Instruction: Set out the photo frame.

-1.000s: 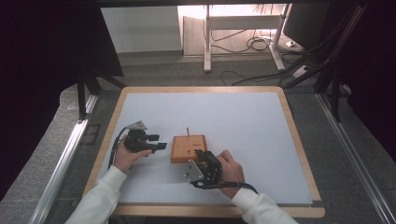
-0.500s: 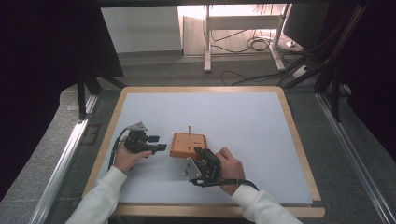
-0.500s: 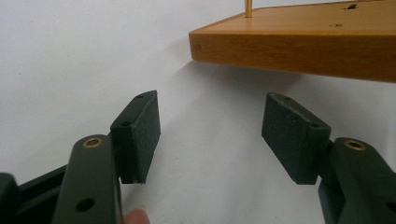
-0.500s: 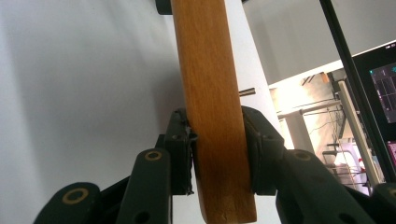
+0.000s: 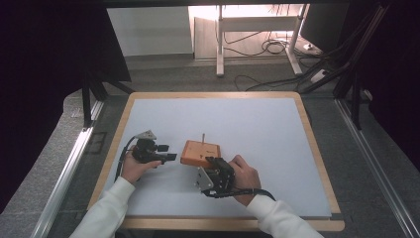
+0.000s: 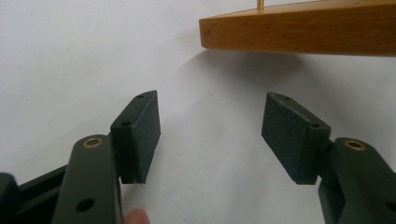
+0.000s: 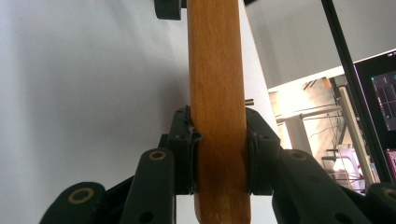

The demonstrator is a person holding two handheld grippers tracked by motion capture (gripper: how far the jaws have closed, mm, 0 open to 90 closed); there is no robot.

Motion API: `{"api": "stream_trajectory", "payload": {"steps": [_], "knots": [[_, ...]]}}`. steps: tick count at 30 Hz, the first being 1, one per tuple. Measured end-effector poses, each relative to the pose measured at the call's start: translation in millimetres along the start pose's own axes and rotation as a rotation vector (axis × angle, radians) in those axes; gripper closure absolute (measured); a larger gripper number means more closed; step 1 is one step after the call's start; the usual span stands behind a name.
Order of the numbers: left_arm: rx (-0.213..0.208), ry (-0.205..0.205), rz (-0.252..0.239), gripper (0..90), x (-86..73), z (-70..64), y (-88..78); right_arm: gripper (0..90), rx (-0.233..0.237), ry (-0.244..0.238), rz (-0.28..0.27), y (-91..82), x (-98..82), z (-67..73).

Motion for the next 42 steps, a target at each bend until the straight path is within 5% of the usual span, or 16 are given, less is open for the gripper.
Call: {"api": "stream_trajectory", "payload": {"steps": [20, 33, 42], "knots": [[0.004, -0.002, -0.001, 36.9, -0.8, 0.8, -0.1, 70.2, 0.076, -0.013, -0.024, -13.0, 11.0, -4.3], [0.0, -0.006, -0.008, 36.9, -0.3, 0.9, -0.2, 70.0, 0.185, 0.078, -0.081, -31.4, 22.7, -16.5], [0.002, -0.005, 0.0, 36.8, -1.3, 1.3, 0.7, 69.7, 0.211, 0.133, -0.101, -30.9, 21.2, -26.1]]}}
Point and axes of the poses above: each handheld gripper's, and its own axes: y roughly forward along the jaws, x roughly out of its top, z roughly to its left, the point moved 6 cm from there along y, roughly forward along the jaws, and after that the axes turned 3 degrees about -z, right-handed, at the moved point
